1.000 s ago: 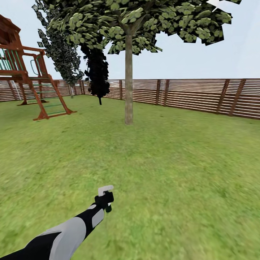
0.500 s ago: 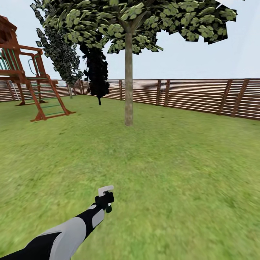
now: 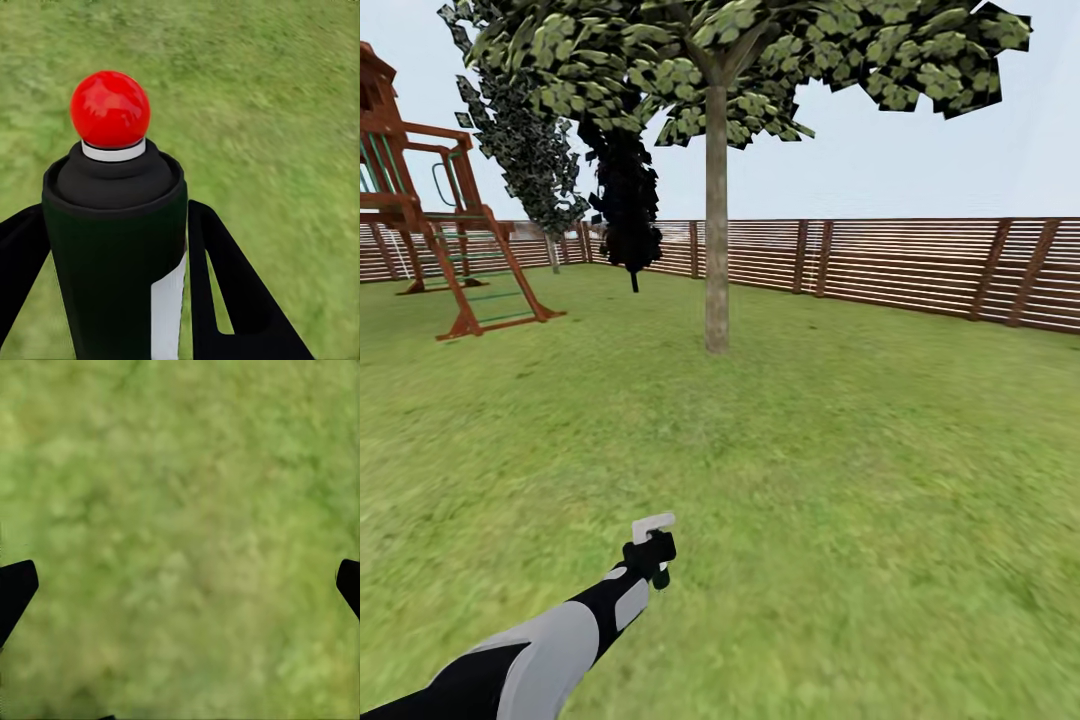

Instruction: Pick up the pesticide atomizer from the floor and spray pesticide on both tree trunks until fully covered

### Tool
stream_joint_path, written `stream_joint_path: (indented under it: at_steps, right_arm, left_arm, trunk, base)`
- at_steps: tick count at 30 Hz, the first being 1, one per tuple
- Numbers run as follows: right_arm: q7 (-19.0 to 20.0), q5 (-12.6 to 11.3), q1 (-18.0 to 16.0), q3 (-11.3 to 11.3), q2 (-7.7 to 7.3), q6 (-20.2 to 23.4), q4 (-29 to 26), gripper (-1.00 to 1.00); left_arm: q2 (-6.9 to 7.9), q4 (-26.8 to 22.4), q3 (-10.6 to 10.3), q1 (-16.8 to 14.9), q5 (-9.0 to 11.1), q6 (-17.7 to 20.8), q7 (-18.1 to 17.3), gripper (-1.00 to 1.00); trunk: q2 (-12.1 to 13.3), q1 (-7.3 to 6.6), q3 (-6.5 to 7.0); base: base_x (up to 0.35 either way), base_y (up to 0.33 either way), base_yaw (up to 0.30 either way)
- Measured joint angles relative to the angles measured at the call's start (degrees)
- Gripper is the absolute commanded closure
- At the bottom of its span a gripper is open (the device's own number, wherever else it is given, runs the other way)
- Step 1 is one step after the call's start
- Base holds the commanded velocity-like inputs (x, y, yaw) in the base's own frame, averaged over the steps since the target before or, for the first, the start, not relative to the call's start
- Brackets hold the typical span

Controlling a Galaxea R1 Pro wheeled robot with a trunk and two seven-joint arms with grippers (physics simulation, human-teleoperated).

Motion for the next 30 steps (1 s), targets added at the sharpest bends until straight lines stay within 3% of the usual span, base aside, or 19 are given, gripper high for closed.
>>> stream_joint_path:
  at_steps: [30]
  right_arm:
    - [0.0,0.0,0.0,0.1,0.53,0.0,1.7,-1.00]
  left_arm:
    - [-0.06,0.0,0.0,0.0,0.0,0.0,0.0,1.00]
  trunk:
    - [0.0,0.00,0.00]
  base:
    - [0.350,0.000,0.000]
